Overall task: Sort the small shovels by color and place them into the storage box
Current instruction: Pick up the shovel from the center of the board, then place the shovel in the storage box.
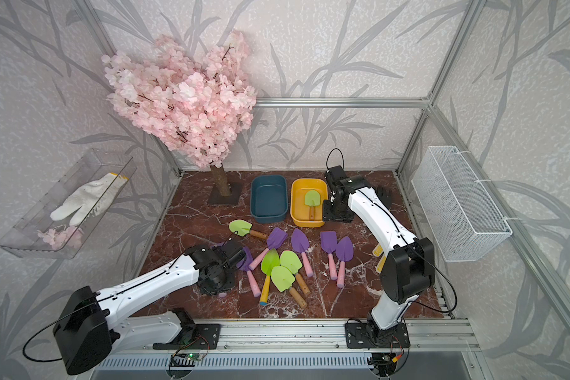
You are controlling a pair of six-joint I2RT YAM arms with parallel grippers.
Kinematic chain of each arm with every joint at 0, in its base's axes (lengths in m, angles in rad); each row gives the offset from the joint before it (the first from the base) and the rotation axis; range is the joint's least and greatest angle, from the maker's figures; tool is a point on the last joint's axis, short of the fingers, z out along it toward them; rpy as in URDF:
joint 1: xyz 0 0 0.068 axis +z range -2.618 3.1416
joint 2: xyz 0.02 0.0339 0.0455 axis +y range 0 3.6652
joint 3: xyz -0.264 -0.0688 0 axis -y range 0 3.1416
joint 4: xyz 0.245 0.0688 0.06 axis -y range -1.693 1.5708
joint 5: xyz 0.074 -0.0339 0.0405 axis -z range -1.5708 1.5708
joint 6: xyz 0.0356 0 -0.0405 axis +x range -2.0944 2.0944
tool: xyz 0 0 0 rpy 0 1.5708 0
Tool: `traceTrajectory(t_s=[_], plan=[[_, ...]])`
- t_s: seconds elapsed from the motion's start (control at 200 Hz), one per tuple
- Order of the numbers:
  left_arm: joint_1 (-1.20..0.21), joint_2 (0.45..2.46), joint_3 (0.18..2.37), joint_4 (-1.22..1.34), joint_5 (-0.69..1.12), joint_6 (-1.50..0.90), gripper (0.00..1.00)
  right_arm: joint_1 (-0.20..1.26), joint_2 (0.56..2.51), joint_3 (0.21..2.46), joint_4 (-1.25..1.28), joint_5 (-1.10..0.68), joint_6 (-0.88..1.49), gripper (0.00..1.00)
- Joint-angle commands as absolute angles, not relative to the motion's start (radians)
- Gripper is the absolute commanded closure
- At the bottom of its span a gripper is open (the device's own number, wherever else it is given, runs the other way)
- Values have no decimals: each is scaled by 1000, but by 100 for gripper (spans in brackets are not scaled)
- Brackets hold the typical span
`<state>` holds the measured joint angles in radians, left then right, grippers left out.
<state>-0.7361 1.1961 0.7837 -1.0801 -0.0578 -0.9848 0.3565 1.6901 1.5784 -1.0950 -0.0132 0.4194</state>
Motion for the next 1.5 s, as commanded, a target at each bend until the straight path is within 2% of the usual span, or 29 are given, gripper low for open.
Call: traceTrajectory(t_s=[0.0,0.105,0.365,0.725,0.985,1.06,1.495], plan=[[-737,1173,883,-1177,-122,-934,77,361,1687,1601,-1098,-18,425,45],[-736,1214,1004,-1206,-123,-886,77,361,1686,1626,-1118,-21,421,45],[-718,1494,1404,-1250,-151,-721,78,357,1619,1617,-1155,-2,404,44],[-620,2013,2139,-1348,-127,-575,78,342,1481,1535,-1157,7,398,44],[-550,2388,2575,-1406,-81,-543,78,329,1434,1468,-1154,-12,387,44],[-534,2449,2618,-1388,-68,-532,78,327,1433,1454,-1151,-12,384,44],[-461,2557,2531,-1279,-59,-525,78,312,1454,1441,-1158,-28,361,44]])
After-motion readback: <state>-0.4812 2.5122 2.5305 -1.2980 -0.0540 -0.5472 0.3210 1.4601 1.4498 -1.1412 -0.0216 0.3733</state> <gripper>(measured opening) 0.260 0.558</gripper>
